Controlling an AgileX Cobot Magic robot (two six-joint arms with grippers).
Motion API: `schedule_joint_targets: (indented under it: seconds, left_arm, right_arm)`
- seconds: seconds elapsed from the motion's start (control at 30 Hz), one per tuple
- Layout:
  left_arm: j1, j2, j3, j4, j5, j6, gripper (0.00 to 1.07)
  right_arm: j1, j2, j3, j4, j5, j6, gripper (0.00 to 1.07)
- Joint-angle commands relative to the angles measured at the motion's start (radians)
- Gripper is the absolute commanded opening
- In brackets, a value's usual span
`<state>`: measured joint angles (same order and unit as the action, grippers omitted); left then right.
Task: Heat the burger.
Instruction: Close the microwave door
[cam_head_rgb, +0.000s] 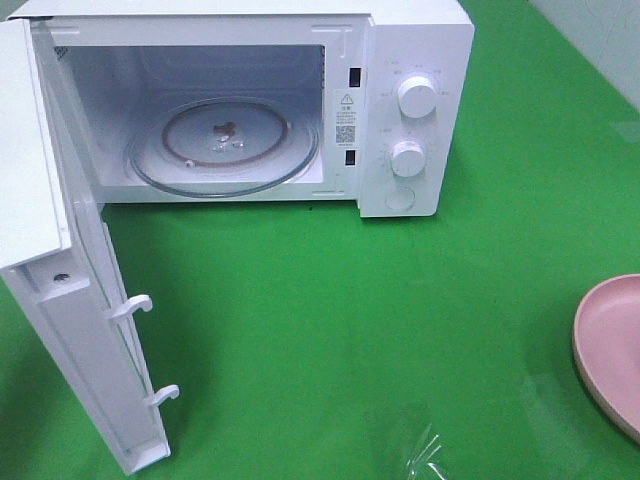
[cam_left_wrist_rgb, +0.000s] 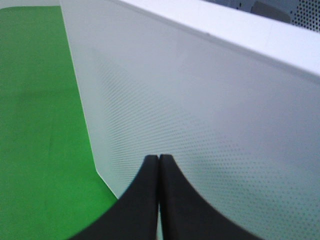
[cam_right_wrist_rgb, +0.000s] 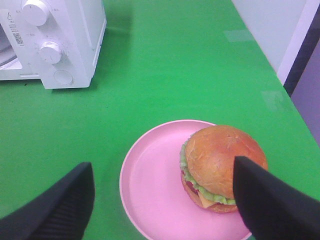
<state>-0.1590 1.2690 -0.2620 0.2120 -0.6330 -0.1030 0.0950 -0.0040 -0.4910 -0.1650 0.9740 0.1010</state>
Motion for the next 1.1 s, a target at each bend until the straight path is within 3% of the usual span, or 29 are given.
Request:
schedule_joint_targets:
  seconds: [0.03, 0.43, 0.5, 1.1]
  left_arm:
    - [-0.035, 0.081, -0.005, 0.003, -0.112, -0.013, 0.0]
    - [-0.16, 0.249, -0.12, -0.002, -0.15, -0.011, 0.0]
    - [-0.188, 0.298, -0.177, -0.023, -0.151, -0.009, 0.0]
    - [-0.29, 0.467, -0.423, -0.1, -0.141, -0.01, 0.0]
  right_arm:
    - [-0.003, -0.027, 0.001, 0.002, -0.013, -0.013, 0.76]
    - [-0.003, -0.027, 0.001, 0.002, -0.013, -0.013, 0.76]
    - [-0.003, -0.027, 0.001, 0.002, -0.013, -0.013, 0.76]
    - [-0.003, -0.027, 0.001, 0.002, -0.013, -0.013, 0.76]
